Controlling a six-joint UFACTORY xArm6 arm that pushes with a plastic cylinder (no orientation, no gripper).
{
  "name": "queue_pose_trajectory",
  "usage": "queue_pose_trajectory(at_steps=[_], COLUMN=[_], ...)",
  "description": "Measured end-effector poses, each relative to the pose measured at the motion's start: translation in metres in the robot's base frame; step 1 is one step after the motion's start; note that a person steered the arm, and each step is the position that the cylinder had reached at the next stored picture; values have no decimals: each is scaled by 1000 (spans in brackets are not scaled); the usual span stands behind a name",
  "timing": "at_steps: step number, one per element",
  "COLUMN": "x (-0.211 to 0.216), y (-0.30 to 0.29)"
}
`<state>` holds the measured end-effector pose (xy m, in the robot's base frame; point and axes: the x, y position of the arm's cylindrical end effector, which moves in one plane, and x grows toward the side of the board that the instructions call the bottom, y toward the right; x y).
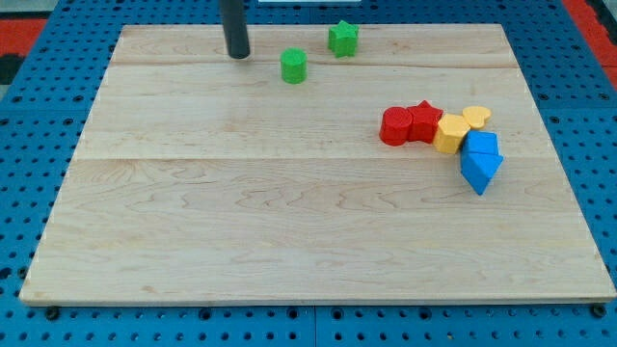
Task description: Push the green circle parallel to the bottom of the green star
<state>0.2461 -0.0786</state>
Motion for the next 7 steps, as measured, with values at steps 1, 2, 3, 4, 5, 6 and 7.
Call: queue_pose_trajectory(at_steps=[1, 2, 3, 4, 5, 6, 7], x=[9, 45, 52, 6, -12, 12, 30], y=[69, 118, 94, 91, 60, 30, 28])
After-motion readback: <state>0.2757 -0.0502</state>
